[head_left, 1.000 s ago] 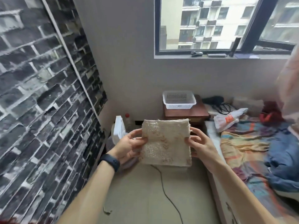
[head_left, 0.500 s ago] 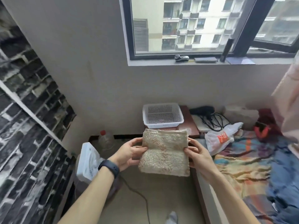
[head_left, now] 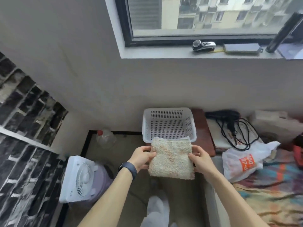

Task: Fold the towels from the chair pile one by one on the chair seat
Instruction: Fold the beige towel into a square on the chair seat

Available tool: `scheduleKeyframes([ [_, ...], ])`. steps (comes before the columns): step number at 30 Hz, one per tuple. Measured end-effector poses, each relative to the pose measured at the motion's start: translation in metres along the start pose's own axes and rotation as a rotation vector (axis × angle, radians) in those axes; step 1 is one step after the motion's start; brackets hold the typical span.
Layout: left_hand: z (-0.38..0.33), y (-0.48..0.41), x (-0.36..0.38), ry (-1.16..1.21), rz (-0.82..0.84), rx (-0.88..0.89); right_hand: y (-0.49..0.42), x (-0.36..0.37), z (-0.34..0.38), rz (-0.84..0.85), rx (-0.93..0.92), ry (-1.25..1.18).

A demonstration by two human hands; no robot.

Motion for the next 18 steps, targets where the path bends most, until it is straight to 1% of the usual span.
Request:
scheduleKeyframes([
  [6,-0.063,-0.098,-0.010,-0.029,-0.075,-0.030,-0.122,0.013,0.008,-0.012,0.030,0.164],
  [12,-0.099,-0.176,-0.029,-0.262,-0.167,-0.030,-0.212,0.035,0.005,-0.009,0.099,0.241],
  [16,-0.113,-0.205,-0.034,-0.345,-0.165,-0.064,-0.254,0.050,-0.008,-0.011,0.137,0.278],
  [18,-0.116,-0.211,-0.036,-0.421,-0.167,-0.077,-0.270,0.058,-0.018,0.029,0.173,0.286],
])
Point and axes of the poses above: each hand's wrist, its own y-axis away from the middle knuckle, its own x-axis out of the palm, z = x × y, the point moved 5 cm from there along -y, towards the middle knuckle, and after that the axes turned 9 degrees about -x, right-handed, at the moved point
